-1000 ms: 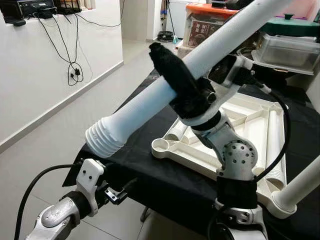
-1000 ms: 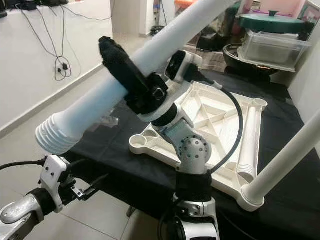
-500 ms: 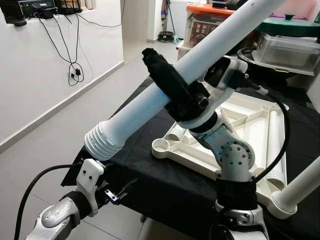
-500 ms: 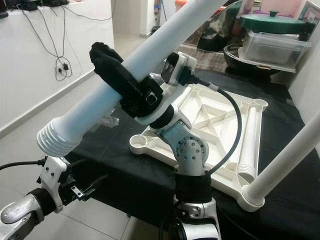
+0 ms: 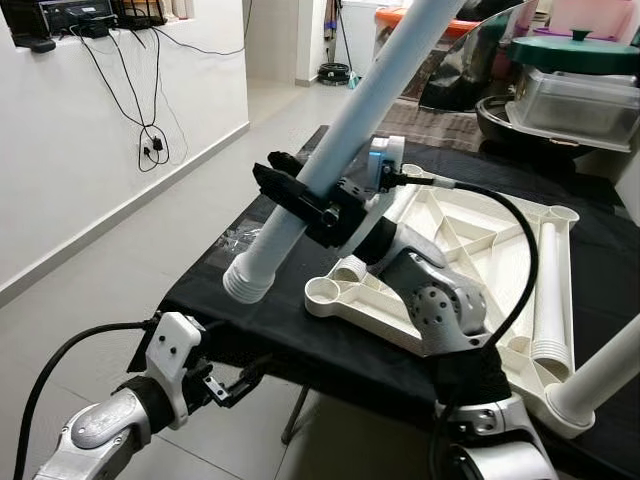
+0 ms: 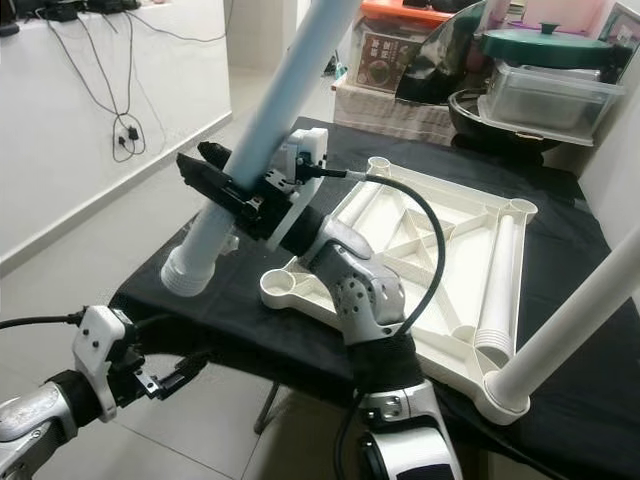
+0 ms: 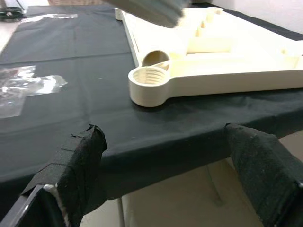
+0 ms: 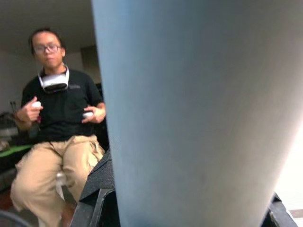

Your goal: Building children table

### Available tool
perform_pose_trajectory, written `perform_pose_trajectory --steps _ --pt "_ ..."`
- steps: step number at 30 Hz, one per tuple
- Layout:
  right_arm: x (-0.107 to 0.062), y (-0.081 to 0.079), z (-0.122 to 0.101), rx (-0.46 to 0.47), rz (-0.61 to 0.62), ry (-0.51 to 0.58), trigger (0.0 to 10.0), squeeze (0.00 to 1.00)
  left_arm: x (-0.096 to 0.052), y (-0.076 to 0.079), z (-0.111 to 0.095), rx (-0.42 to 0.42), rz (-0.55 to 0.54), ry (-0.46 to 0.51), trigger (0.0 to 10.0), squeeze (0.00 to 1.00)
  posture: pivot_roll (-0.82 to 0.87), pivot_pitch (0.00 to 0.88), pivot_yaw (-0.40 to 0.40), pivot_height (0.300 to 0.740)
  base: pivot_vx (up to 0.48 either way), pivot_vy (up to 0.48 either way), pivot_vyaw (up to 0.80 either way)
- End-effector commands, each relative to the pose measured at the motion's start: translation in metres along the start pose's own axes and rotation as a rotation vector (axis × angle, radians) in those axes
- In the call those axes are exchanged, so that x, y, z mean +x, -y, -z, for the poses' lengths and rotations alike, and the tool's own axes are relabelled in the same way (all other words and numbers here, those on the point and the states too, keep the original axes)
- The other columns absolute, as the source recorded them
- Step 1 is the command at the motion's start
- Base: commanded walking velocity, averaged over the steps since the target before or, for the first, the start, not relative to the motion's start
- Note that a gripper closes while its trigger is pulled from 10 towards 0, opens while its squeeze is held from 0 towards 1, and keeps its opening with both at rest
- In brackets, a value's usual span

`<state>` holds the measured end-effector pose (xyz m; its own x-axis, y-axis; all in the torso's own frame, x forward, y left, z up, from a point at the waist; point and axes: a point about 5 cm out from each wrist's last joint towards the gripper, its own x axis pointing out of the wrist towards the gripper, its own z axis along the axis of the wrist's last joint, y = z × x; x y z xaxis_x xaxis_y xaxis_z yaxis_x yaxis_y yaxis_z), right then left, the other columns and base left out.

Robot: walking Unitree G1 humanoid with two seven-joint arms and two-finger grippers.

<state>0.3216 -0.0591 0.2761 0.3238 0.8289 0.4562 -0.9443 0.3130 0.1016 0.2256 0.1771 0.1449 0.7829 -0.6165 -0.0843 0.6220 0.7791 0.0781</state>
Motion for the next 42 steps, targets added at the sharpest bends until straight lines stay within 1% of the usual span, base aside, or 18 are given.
perform_pose_trajectory --steps 1,3,6,9,12,13,16,20,22,24,26,27,31,36,42 --pt "-0.002 -0.002 -0.002 -0.036 -0.03 -0.004 0.0 0.0 -0.003 -0.003 -0.002 0.001 -0.004 -0.006 10.0 0.0 0.09 0.0 -0.064 0.74 0.0 0.0 0.0" --pt "-0.003 -0.002 -0.002 -0.042 -0.04 -0.011 0.0 0.0 -0.004 -0.005 -0.002 0.005 -0.011 -0.006 10.0 0.0 0.09 0.0 -0.064 0.74 0.0 0.0 0.0" --pt "-0.009 -0.01 0.0 -0.054 -0.147 -0.054 0.0 0.0 -0.009 -0.016 -0.005 0.02 -0.06 -0.005 10.0 0.0 0.09 0.0 -0.064 0.74 0.0 0.0 0.0" --pt "-0.01 -0.014 0.004 -0.06 -0.177 -0.076 0.0 0.0 -0.01 -0.018 -0.006 0.025 -0.063 -0.003 10.0 0.0 0.09 0.0 -0.065 0.74 0.0 0.0 0.0" --pt "-0.01 -0.022 0.017 -0.066 -0.221 -0.127 0.0 0.0 -0.007 -0.017 -0.012 0.028 -0.036 0.014 10.0 0.0 0.08 0.0 -0.058 0.74 0.0 0.0 0.0" --pt "-0.01 -0.022 0.017 -0.066 -0.221 -0.127 0.0 0.0 -0.007 -0.017 -0.012 0.028 -0.036 0.014 10.0 0.0 0.08 0.0 -0.058 0.74 0.0 0.0 0.0" --pt "-0.01 -0.025 0.028 -0.066 -0.229 -0.165 0.0 0.0 -0.001 -0.015 -0.015 0.033 0.002 0.025 10.0 0.0 0.08 0.0 -0.059 0.74 0.0 0.0 0.0" --pt "-0.01 -0.027 0.032 -0.062 -0.233 -0.177 0.0 0.0 0.002 -0.014 -0.016 0.031 0.02 0.029 10.0 0.0 0.08 0.0 -0.057 0.74 0.0 0.0 0.0" --pt "-0.008 -0.027 0.035 -0.065 -0.215 -0.182 0.0 0.0 0.008 -0.01 -0.015 0.023 0.062 0.028 10.0 0.0 0.07 0.0 -0.053 0.74 0.0 0.0 0.0" --pt "-0.008 -0.027 0.035 -0.065 -0.215 -0.182 0.0 0.0 0.008 -0.01 -0.015 0.023 0.062 0.028 10.0 0.0 0.07 0.0 -0.053 0.74 0.0 0.0 0.0" --pt "-0.006 -0.026 0.036 -0.072 -0.19 -0.173 0.0 0.0 0.014 -0.004 -0.013 0.016 0.107 0.022 10.0 0.0 0.07 0.0 -0.051 0.74 0.0 0.0 0.0" --pt "-0.006 -0.026 0.036 -0.072 -0.19 -0.173 0.0 0.0 0.014 -0.004 -0.013 0.016 0.107 0.022 10.0 0.0 0.07 0.0 -0.051 0.74 0.0 0.0 0.0" --pt "0.003 -0.023 0.028 -0.089 -0.15 -0.127 0.0 0.0 0.024 0.004 -0.011 0.014 0.176 0.012 10.0 0.0 0.06 0.0 -0.049 0.74 0.0 0.0 0.0" --pt "0.007 -0.024 0.024 -0.087 -0.158 -0.106 0.0 0.0 0.027 0.006 -0.01 0.014 0.193 0.011 10.0 0.0 0.06 0.0 -0.048 0.74 0.0 0.0 0.0" --pt "0.003 -0.033 0.029 -0.048 -0.22 -0.127 0.0 0.0 0.025 0.002 -0.01 0.015 0.171 0.011 10.0 0.0 0.06 0.0 -0.053 0.74 0.0 0.0 0.0"
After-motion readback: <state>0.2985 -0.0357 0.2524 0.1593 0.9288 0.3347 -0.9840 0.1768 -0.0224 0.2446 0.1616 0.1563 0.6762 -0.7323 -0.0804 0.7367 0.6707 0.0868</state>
